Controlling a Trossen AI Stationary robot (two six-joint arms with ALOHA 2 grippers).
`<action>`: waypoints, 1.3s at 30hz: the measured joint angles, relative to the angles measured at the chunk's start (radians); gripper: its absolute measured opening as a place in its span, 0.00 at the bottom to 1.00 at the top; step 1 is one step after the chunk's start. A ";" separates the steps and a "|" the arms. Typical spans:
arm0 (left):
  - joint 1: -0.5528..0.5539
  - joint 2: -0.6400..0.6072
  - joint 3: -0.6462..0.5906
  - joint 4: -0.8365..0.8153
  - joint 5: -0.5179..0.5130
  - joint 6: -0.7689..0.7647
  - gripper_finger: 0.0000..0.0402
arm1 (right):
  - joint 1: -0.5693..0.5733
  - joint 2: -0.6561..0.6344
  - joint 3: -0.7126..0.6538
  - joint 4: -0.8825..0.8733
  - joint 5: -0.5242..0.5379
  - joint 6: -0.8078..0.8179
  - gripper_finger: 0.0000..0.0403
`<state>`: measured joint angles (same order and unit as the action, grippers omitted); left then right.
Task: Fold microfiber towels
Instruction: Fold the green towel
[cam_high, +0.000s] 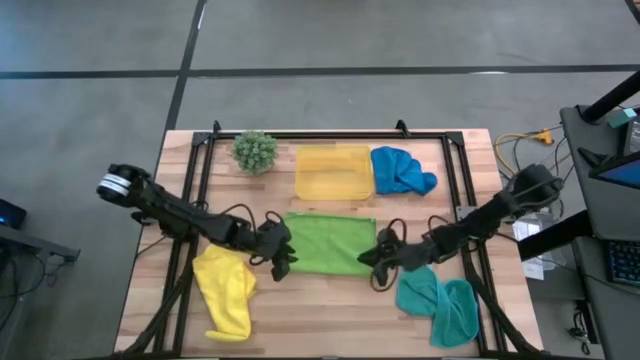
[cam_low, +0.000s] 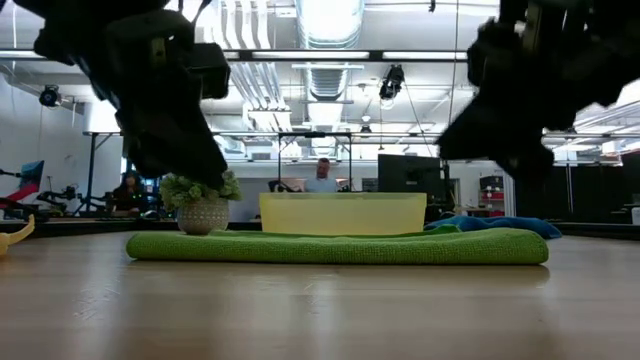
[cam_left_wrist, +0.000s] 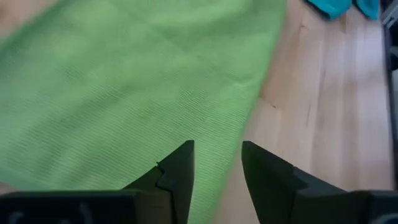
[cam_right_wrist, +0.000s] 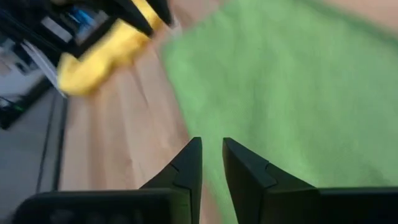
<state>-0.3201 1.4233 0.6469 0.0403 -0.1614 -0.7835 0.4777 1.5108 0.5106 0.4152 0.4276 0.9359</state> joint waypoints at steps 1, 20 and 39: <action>-0.010 0.008 -0.002 0.005 0.003 -0.016 0.28 | 0.000 0.022 0.005 -0.019 -0.007 0.017 0.14; -0.057 0.068 0.004 0.003 0.037 -0.088 0.24 | 0.000 0.045 0.026 -0.127 -0.141 0.111 0.09; 0.245 0.260 0.303 -0.174 0.170 0.398 0.24 | 0.177 -0.308 0.087 -0.308 0.247 0.010 0.09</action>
<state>-0.0748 1.6834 0.9502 -0.1340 0.0082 -0.3857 0.6545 1.2033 0.5978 0.1068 0.6749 0.9461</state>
